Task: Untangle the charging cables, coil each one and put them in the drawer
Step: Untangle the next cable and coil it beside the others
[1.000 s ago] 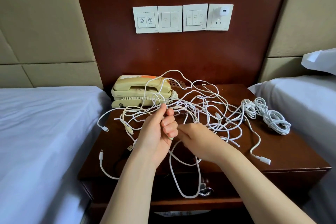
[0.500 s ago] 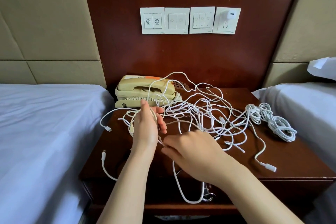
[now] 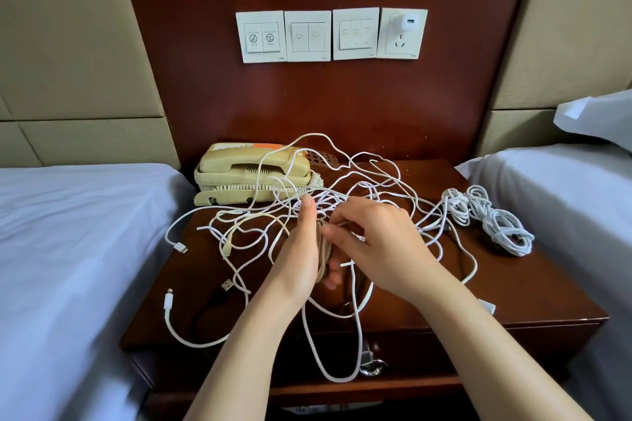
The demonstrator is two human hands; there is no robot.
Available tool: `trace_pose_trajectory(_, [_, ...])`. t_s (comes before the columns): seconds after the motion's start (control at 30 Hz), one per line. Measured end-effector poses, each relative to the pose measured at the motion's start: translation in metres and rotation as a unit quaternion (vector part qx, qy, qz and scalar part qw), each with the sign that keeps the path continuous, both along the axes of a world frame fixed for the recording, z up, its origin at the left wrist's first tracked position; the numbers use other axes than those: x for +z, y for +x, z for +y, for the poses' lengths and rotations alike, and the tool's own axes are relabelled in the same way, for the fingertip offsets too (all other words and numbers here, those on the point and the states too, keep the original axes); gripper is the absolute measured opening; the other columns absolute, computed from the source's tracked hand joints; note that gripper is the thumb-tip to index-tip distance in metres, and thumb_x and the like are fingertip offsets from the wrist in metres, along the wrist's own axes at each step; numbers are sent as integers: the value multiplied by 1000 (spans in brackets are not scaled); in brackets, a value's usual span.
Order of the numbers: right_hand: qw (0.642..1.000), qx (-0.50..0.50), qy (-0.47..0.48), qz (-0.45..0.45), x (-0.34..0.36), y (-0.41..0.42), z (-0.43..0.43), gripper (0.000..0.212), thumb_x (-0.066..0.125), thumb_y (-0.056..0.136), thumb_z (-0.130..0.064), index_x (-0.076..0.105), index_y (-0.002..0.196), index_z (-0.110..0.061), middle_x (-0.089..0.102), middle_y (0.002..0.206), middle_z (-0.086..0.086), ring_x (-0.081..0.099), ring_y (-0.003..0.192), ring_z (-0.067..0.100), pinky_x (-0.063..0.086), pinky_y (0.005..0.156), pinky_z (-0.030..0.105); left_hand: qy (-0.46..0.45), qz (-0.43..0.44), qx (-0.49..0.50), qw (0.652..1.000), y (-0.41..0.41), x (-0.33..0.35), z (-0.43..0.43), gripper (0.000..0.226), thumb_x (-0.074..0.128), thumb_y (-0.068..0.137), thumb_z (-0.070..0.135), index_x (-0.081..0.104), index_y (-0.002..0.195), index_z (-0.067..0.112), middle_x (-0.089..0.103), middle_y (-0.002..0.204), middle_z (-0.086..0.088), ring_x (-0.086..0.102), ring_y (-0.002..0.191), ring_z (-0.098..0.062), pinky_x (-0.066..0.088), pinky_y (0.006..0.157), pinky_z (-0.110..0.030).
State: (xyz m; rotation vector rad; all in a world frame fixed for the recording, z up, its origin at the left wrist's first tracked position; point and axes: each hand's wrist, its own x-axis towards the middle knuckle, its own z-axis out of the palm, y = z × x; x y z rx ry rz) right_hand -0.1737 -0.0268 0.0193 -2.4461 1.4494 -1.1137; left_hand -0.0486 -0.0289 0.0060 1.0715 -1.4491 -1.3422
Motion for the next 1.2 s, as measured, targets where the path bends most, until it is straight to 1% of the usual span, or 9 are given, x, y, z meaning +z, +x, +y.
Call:
trace_pose_trajectory(0.07, [999,-4,31,-16,-1,-4,-2,20,60,90,-33,60,76,-19,59,69,-6,54,68,11,43,65,32,6,0,-20,1000,-3,-2,1,77,5,83,64,63,64,15,41,46,-3,43,39,-14,38,44,-24])
trace_pose_trajectory(0.17, [996,6,73,-60,-6,-11,-8,22,60,90,-34,58,70,-24,58,61,-8,51,60,8,40,60,30,10,-9,-44,999,-6,-3,3,82,10,84,63,58,83,-3,41,44,-2,40,37,-15,36,43,-24])
trace_pose_trajectory(0.33, [978,46,121,-167,-12,-22,-17,38,58,93,-27,48,56,-26,42,43,-13,34,44,5,27,50,18,-1,-3,-51,999,-4,0,12,47,27,102,33,43,64,10,36,43,2,31,36,-11,28,39,-19])
trace_pose_trajectory(0.43, [979,27,108,-169,-15,-27,-21,43,57,92,-34,43,52,-26,32,46,-11,27,47,6,25,51,24,0,-5,-64,998,-5,2,16,42,30,101,23,40,63,10,32,44,3,28,35,-9,26,37,-18])
trace_pose_trajectory(0.57, [983,-20,52,-177,-16,-35,-23,45,57,86,-49,50,57,-16,34,44,-9,31,45,7,27,51,26,-21,5,-72,997,-1,4,18,42,30,102,24,39,63,11,29,45,4,26,35,-8,25,37,-17])
trace_pose_trajectory(0.67, [984,-11,14,-177,-12,-39,-17,36,52,83,-48,49,60,-20,47,49,-14,38,47,5,28,50,17,-39,4,-51,998,6,4,15,43,30,102,26,38,63,11,29,45,3,26,36,-8,25,37,-18])
trace_pose_trajectory(0.83, [989,-18,-4,-145,-12,-51,-18,31,56,94,-18,41,66,-18,38,58,-9,37,59,7,29,55,21,-59,39,14,997,22,4,5,43,30,102,27,36,62,11,29,44,6,26,35,-7,26,36,-18])
trace_pose_trajectory(0.97, [976,-21,9,-215,-14,-56,-19,30,52,96,-17,44,67,-12,39,57,-7,33,53,4,28,50,17,-60,55,62,995,29,2,0,43,30,101,30,36,63,11,31,44,7,28,35,-7,28,36,-18])
trace_pose_trajectory(1.2, [944,-1,19,-330,-7,-59,-15,30,44,99,-12,48,71,0,58,59,9,55,52,15,43,55,23,-61,77,116,988,26,-1,-4,44,30,102,27,35,61,11,30,42,7,27,34,-6,27,35,-19])
